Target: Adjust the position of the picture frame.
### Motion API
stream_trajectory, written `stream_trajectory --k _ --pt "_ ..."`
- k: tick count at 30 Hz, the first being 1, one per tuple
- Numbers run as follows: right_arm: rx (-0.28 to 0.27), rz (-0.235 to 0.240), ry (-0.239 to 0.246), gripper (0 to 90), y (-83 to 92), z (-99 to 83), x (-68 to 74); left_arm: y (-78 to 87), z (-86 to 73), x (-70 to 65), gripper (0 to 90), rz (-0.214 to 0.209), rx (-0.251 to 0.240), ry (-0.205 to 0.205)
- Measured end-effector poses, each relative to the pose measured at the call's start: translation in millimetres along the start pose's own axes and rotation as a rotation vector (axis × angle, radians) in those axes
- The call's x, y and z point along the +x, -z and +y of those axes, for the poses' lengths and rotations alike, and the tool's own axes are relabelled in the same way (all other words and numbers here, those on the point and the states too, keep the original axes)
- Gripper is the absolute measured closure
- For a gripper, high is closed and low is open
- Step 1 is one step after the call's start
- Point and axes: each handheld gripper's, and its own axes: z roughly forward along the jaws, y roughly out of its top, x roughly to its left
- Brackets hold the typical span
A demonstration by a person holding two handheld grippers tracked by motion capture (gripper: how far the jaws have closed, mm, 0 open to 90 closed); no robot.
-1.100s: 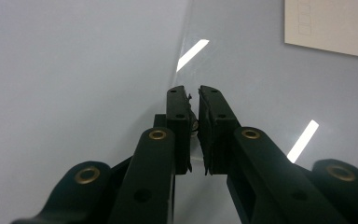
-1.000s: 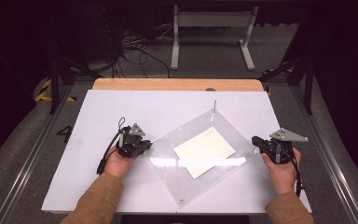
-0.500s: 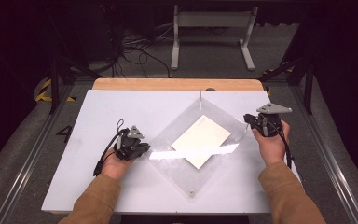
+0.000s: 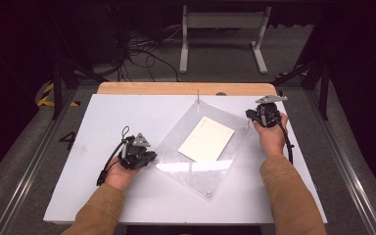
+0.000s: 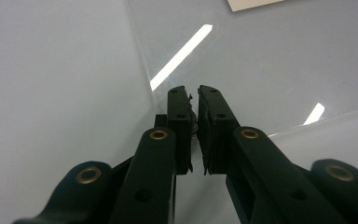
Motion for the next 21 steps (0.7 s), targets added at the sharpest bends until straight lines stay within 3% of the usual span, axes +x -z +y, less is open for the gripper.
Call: stream_trajectory --k 1,3,5,8,12,14,16,18,21 --pt "0.013 0.005 -0.015 82.3 -3.2 -3.6 -0.8 0.2 -0.5 -0.9 83.8 0.002 0.000 -0.003" --pt "-0.014 0.035 -0.050 75.3 -1.1 -9.0 -3.5 0.5 -1.0 0.4 83.7 -0.005 -0.002 -0.004" --pt "-0.021 0.012 -0.050 64.2 6.0 -11.3 -2.9 0.3 -1.5 0.8 83.7 -0.014 -0.006 0.003" --pt "-0.065 0.025 -0.060 63.1 23.1 -19.2 -0.7 0.7 -1.0 -1.0 83.8 -0.016 0.002 -0.005" --pt "-0.079 0.026 -0.038 61.8 42.0 -29.0 2.7 2.2 -0.8 -6.0 83.8 -0.028 0.015 -0.030" --pt "-0.091 0.059 0.002 58.9 58.1 -38.3 9.2 4.2 -2.1 -13.6 83.7 -0.080 0.026 -0.056" --pt "-0.093 0.080 0.013 58.3 62.4 -41.9 11.8 4.6 -2.4 -16.0 83.7 -0.088 0.029 -0.065" --pt "-0.079 0.117 0.043 56.7 70.6 -50.4 18.6 5.9 -2.4 -25.2 83.7 -0.114 0.044 -0.099" --pt "-0.049 0.177 0.044 55.8 78.8 -63.2 26.7 7.0 -2.4 -37.2 83.7 -0.147 0.058 -0.130"
